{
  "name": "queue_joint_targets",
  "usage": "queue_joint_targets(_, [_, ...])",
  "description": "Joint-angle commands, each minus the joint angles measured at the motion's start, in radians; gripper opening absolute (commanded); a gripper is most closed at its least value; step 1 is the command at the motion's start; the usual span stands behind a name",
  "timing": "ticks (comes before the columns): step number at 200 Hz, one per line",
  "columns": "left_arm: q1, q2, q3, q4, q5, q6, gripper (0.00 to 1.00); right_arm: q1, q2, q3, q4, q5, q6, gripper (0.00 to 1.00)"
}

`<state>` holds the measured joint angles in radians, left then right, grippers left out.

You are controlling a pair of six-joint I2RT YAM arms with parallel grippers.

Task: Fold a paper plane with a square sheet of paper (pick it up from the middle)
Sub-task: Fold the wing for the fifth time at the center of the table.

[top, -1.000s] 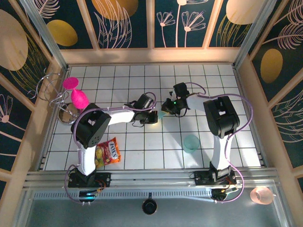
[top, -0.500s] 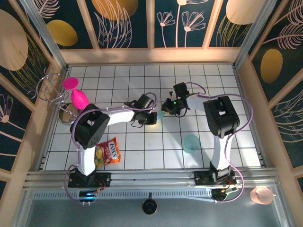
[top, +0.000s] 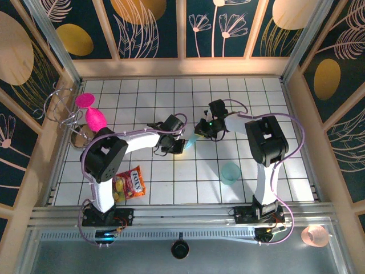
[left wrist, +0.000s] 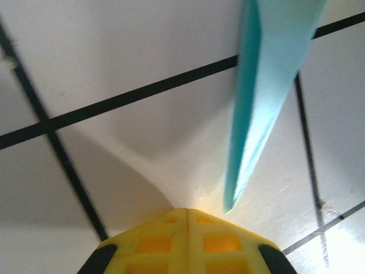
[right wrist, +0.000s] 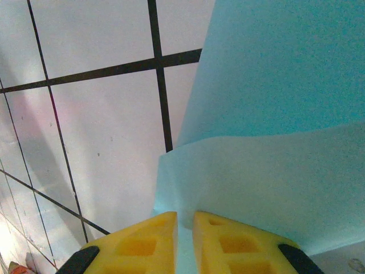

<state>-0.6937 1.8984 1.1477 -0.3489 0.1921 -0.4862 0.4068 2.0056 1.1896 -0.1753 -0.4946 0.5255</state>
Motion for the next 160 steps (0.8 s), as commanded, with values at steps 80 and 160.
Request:
queue_joint_targets(80, [0.006, -0.002, 0.001, 0.32, 0.113, -0.215, 0.0, 0.015, -0.026, -0.027, 0.006, -0.027, 0.032, 0.18])
queue_joint_targets(160, [0.006, 0.101, 0.049, 0.253, 0.033, -0.213, 0.0, 0.003, -0.029, -0.03, 0.016, -0.042, 0.017, 0.18])
